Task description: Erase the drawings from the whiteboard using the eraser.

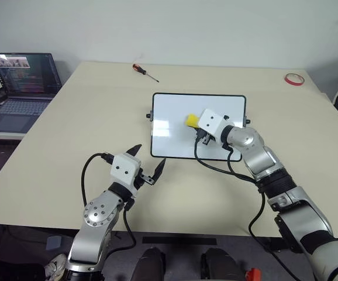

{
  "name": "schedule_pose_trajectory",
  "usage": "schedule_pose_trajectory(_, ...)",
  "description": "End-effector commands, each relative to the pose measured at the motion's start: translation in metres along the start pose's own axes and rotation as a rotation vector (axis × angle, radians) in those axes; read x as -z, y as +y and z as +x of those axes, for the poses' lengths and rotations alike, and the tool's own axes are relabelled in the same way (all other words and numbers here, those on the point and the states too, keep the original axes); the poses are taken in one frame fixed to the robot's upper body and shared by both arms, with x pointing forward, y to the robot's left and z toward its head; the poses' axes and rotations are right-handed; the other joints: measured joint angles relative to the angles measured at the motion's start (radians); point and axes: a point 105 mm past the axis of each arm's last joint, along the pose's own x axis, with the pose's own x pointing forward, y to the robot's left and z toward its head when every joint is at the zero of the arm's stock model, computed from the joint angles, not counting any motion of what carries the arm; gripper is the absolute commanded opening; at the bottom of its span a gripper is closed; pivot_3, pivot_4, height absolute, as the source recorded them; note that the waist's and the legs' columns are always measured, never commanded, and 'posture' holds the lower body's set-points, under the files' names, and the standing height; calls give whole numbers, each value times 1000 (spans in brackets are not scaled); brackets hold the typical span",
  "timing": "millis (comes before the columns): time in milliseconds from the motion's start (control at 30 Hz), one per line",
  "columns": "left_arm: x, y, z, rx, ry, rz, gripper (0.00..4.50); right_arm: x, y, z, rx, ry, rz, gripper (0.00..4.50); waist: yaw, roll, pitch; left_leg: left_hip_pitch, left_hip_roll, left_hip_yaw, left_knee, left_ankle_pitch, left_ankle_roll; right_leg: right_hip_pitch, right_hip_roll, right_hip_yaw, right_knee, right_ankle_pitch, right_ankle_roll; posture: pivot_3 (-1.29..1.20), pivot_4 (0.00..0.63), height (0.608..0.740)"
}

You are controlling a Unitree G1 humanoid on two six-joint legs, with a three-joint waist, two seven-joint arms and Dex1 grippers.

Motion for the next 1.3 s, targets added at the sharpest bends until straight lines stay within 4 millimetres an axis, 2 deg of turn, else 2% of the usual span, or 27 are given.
schedule_pose_trajectory(33,-10,-3,1,10,-45,9,4500,19,-4,-10,30,49,58,1207,0,0,0,0,0,0,0,0,0,0,0,0,0,0,0,0,150,740)
schedule_pose_trajectory(167,-10,-3,3,27,-50,13,4500,-1,15,-21,-59,-87,174,1207,1,0,0,-3,0,0,-1,-1,-1,-2,-1,-1,0,0,0,0,150,740)
schedule_pose_trajectory(267,-14,-2,10,56,-72,21,4500,-12,18,-37,-74,-147,233,1207,-1,1,1,-8,0,0,-2,-1,-1,-6,-1,-1,-1,0,0,0,150,740)
schedule_pose_trajectory(367,-18,-7,20,131,-87,20,4500,-19,4,-60,-27,-179,278,1207,-1,2,2,-21,0,0,-1,-1,-2,-20,0,-1,1,0,0,0,150,740)
schedule_pose_trajectory(467,-19,-12,28,211,-97,13,4500,-25,-8,-80,21,-209,328,1207,-1,3,3,-24,0,0,-1,-1,-2,-23,0,-1,0,0,0,0,150,740)
schedule_pose_trajectory(567,-31,-30,40,404,-155,-13,4500,-14,-20,-105,111,-139,291,1207,3,2,3,-25,0,0,-2,-1,-1,-23,0,-4,-1,0,0,0,150,740)
schedule_pose_trajectory(667,-37,-45,50,545,-168,-4,4500,6,-24,-126,187,-21,322,1207,4,2,3,-26,-1,-1,-1,-1,-2,-23,0,-10,-1,0,0,0,150,740)
schedule_pose_trajectory(733,-34,-56,55,629,-159,0,4500,23,-22,-140,248,70,400,1207,4,2,3,-27,-1,-2,-1,-1,-2,-23,0,-10,-1,0,0,0,150,740)
schedule_pose_trajectory(900,-27,-87,55,870,-140,26,4500,65,-10,-168,397,278,608,1207,-4,3,3,-27,-1,-2,-1,-1,-1,-23,2,-11,0,-1,-1,0,150,740)
schedule_pose_trajectory(1133,-19,-95,61,980,-102,53,4500,93,2,-183,510,406,828,1207,-3,3,3,-26,-1,-3,0,-1,-1,-23,3,-11,1,-1,-1,0,150,740)
schedule_pose_trajectory(1300,-20,-92,68,996,-101,112,4500,105,7,-186,511,478,845,1207,-3,4,3,-27,-2,-3,0,-1,-1,-23,3,-12,1,-1,-1,0,150,740)
